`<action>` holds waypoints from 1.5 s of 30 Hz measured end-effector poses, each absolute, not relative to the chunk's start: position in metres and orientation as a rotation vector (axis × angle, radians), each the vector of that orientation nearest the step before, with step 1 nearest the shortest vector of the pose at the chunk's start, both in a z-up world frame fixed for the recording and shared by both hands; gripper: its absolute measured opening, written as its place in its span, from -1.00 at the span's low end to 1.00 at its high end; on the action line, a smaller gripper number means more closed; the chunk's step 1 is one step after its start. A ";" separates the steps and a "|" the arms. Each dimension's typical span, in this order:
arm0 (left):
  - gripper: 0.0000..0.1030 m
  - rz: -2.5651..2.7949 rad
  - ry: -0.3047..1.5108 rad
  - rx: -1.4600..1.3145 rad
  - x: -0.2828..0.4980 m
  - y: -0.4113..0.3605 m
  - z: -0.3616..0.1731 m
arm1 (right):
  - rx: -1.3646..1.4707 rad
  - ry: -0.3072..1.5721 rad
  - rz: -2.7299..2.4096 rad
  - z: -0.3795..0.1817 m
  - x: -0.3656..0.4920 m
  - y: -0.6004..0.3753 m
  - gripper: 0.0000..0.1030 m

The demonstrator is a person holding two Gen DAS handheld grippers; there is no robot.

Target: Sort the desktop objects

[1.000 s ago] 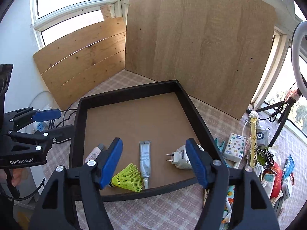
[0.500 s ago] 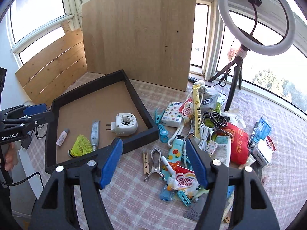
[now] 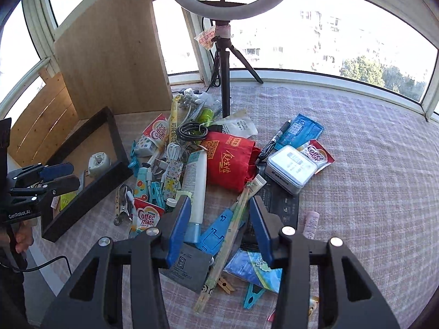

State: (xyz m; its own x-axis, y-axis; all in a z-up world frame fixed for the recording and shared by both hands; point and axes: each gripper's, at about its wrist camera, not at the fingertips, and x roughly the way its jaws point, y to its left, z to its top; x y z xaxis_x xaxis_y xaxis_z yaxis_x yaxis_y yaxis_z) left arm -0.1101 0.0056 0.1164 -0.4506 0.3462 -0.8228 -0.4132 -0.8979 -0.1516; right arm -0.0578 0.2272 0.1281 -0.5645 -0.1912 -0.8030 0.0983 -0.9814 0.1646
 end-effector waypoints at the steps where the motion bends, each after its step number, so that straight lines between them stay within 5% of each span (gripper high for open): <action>1: -0.04 2.333 0.109 -1.315 -0.114 0.015 0.112 | 1.380 -0.151 -2.621 0.124 -0.061 0.227 -0.15; 29: -0.26 2.025 0.227 -1.400 -0.183 0.084 0.038 | 1.549 -0.217 -2.329 0.041 -0.142 0.197 -0.24; 32: -0.36 2.011 0.205 -1.401 -0.186 0.083 0.036 | 1.547 -0.265 -2.283 0.035 -0.149 0.198 -0.24; 35: -0.72 2.007 0.182 -1.425 -0.191 0.081 0.032 | 1.551 -0.334 -2.233 0.028 -0.155 0.197 -0.34; 45: -0.83 2.037 0.186 -1.381 -0.183 0.081 0.035 | 1.526 -0.340 -2.288 0.031 -0.147 0.194 -0.46</action>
